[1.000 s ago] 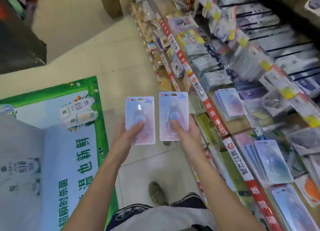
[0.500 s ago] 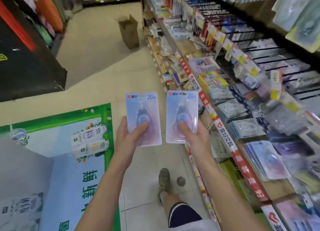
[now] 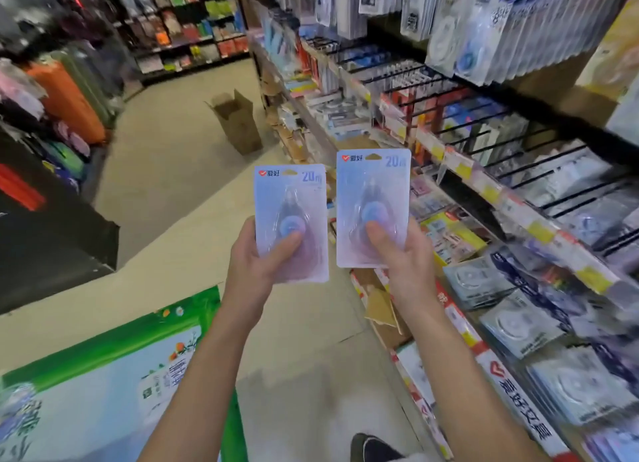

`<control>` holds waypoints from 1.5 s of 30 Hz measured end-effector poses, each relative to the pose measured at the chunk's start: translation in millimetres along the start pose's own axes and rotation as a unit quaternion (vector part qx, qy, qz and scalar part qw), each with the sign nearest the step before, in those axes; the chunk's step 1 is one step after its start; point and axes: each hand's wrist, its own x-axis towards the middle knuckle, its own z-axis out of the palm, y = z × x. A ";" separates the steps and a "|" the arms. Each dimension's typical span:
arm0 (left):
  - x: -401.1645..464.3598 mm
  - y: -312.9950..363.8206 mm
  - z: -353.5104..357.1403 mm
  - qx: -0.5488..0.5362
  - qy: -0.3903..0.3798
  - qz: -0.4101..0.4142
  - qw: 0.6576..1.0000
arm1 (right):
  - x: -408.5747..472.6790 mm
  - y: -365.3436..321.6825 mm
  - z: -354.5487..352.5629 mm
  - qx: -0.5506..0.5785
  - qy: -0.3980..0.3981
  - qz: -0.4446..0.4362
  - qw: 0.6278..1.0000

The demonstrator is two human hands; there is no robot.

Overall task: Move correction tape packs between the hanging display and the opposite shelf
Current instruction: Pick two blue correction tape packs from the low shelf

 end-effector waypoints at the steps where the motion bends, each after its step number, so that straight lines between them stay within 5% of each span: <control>1: 17.0 2.1 1.8 -0.001 -0.006 0.004 1.000 | 14.6 -1.3 3.1 0.001 0.008 -0.011 1.000; 14: 241.0 -5.0 34.2 -0.092 -0.153 0.040 0.983 | 166.3 16.3 46.3 -0.033 0.145 -0.056 0.987; 27: 470.3 2.4 -19.5 -0.104 -0.277 0.050 0.954 | 313.6 17.4 164.8 -0.113 0.294 -0.110 0.943; 45: 580.7 6.0 71.7 -0.096 -0.420 0.086 0.898 | 394.6 29.7 140.3 -0.108 0.367 -0.113 0.917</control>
